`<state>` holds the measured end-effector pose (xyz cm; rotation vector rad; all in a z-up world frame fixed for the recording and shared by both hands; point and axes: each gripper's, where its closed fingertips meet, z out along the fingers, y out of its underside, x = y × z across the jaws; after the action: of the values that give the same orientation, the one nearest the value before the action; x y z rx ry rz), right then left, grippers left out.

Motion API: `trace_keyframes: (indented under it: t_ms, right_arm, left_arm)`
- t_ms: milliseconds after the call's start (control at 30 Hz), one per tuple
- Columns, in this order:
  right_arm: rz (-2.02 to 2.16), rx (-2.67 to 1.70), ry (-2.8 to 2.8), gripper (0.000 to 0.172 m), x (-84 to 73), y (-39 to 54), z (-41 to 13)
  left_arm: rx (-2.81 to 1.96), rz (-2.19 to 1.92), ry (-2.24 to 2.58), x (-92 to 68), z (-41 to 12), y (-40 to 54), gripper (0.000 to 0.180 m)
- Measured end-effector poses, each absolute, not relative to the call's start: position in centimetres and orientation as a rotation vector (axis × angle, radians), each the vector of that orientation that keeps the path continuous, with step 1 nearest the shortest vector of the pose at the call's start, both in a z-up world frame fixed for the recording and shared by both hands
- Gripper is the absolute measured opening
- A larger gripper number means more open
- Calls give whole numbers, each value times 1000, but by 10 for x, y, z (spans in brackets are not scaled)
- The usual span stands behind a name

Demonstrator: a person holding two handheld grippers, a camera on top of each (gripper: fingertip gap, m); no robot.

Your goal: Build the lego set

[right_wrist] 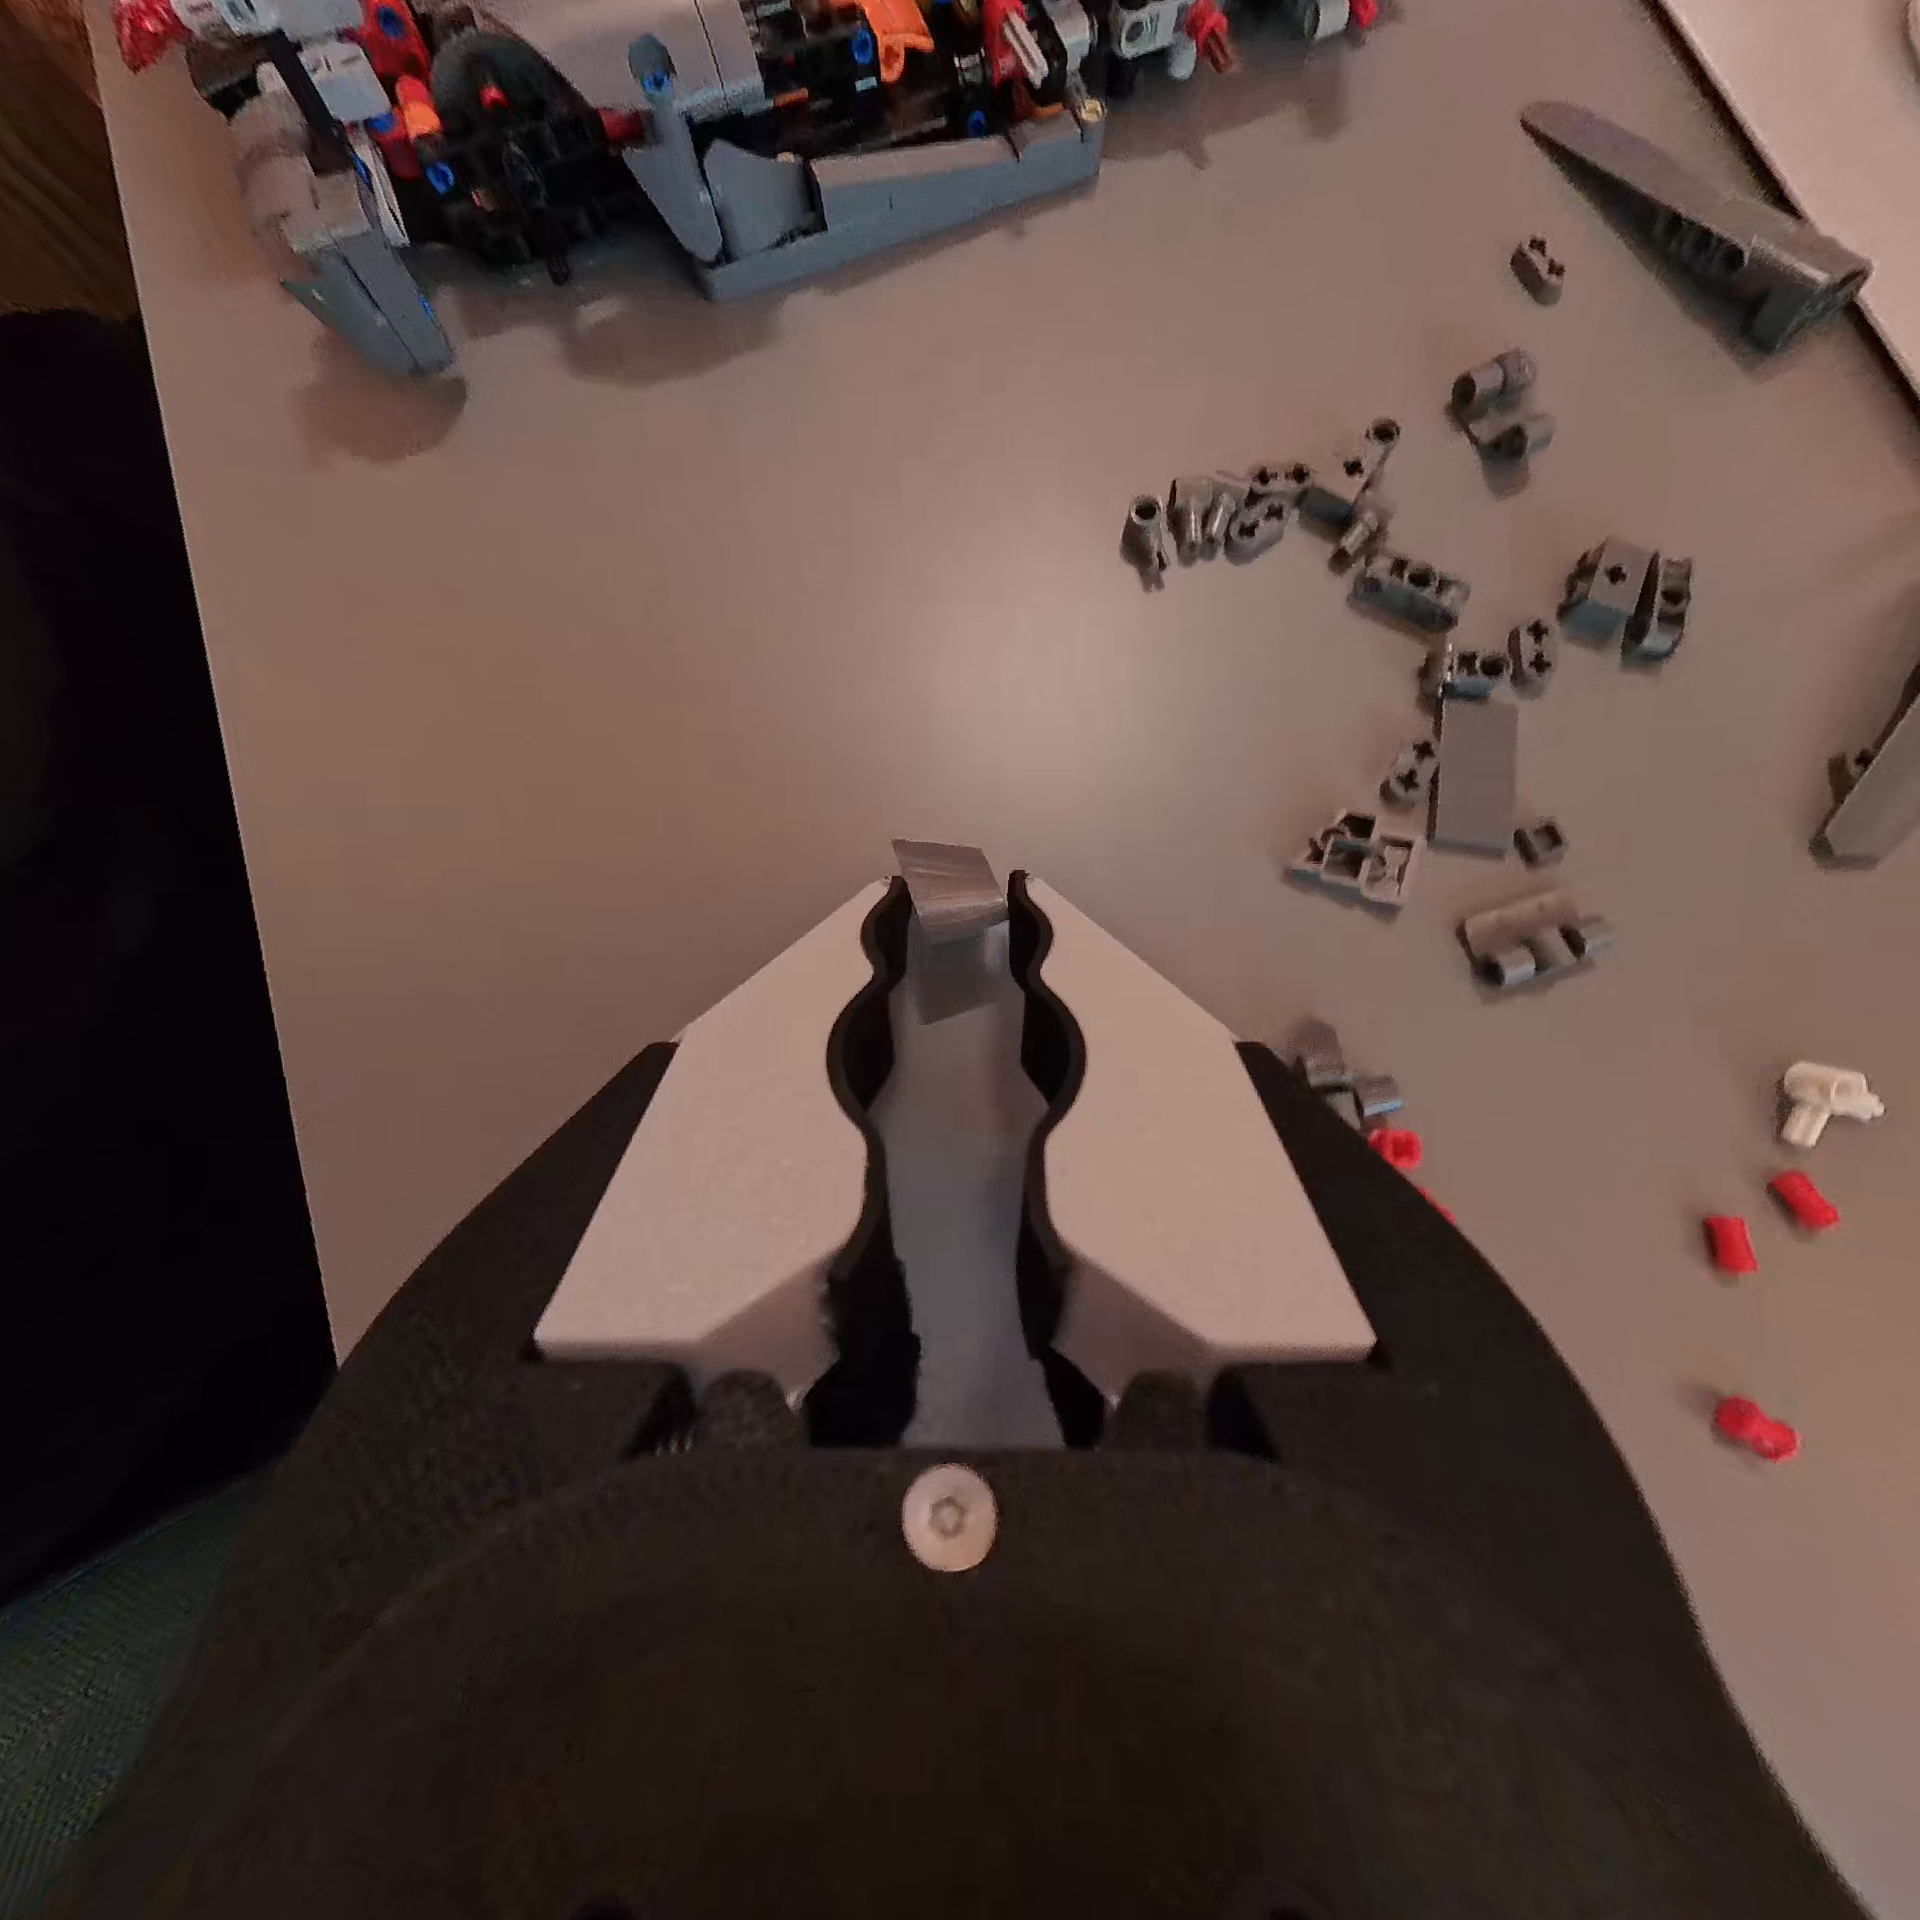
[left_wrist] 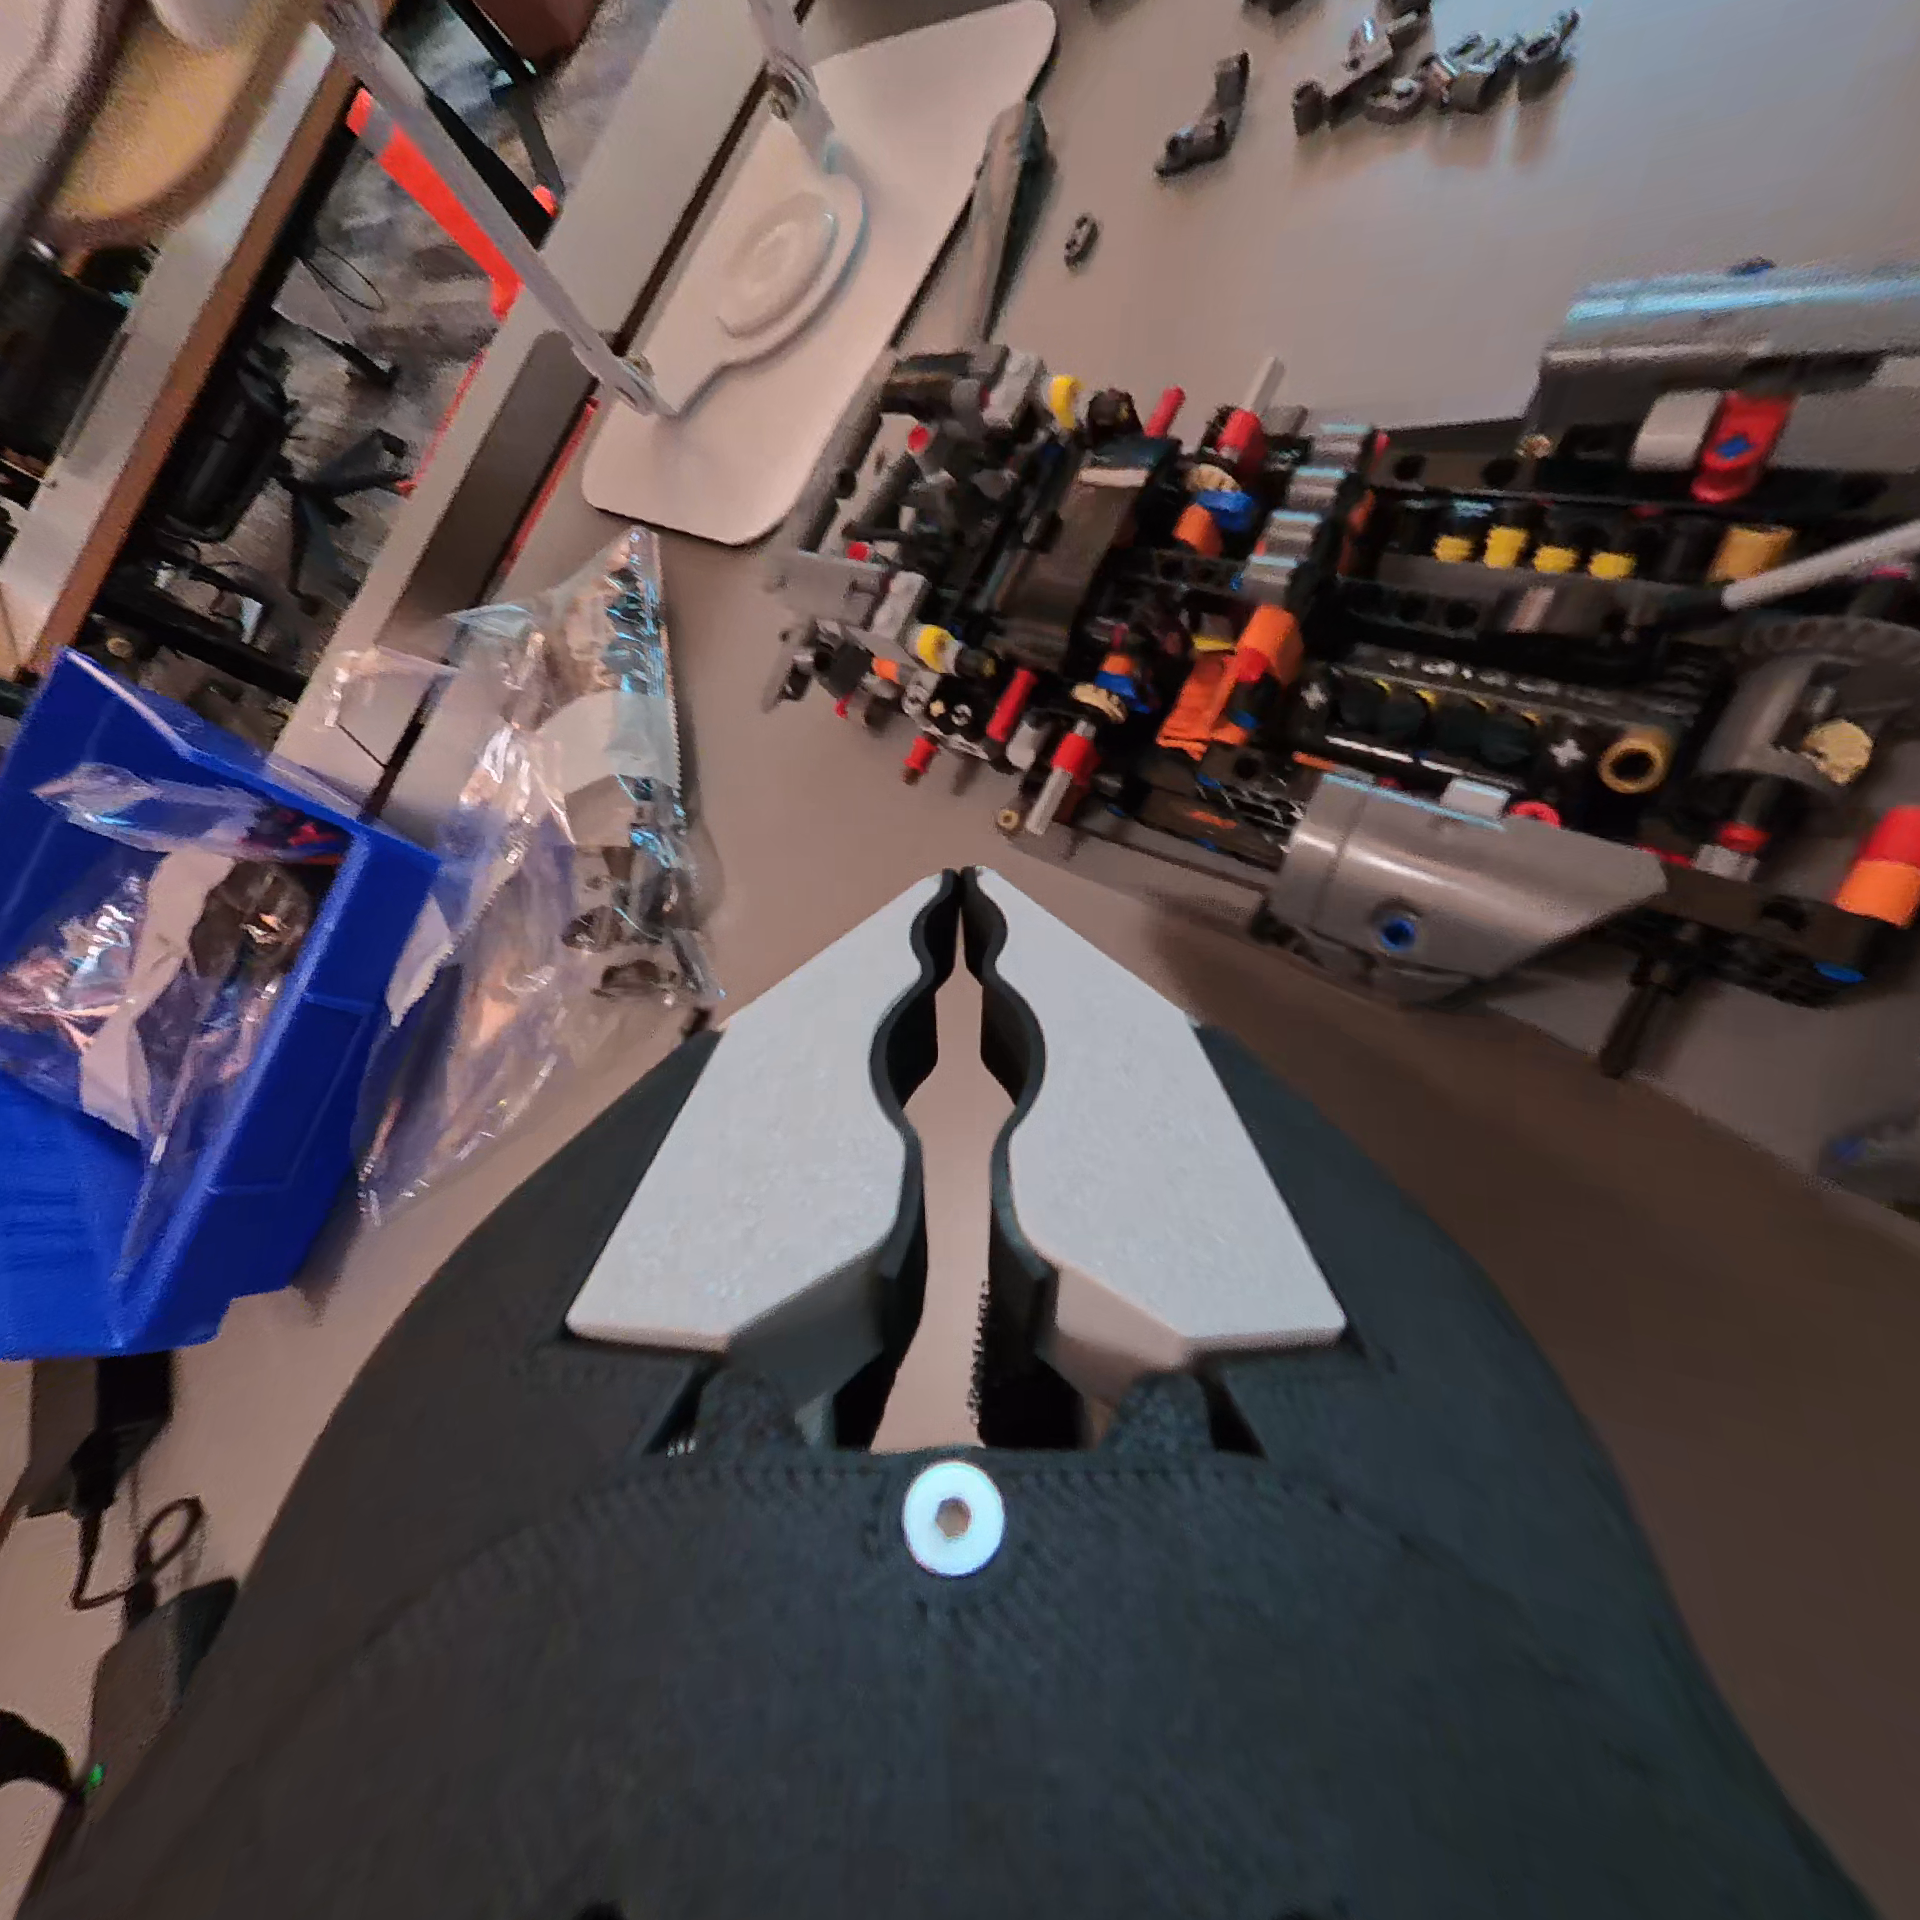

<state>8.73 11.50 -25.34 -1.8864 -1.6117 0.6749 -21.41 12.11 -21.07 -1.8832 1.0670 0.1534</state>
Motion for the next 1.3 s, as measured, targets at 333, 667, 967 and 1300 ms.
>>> trace_keyframes:
  t_ms: [333,667,967,1300]
  right_arm:
    - [711,-1769,-1672,17,42,123,-232]
    - [722,-1647,-1767,16,13,126,-223]
    - [734,-1628,-1876,16,9,110,-244]
    - [626,-1612,-1953,18,8,103,-262]
  left_arm:
    - [-1753,132,1084,-189,-172,157,0]
    - [-1683,149,1031,-183,-161,204,0]
    - [-1676,198,1016,-189,-181,214,0]
    - [-1695,213,1034,-188,-193,219,0]
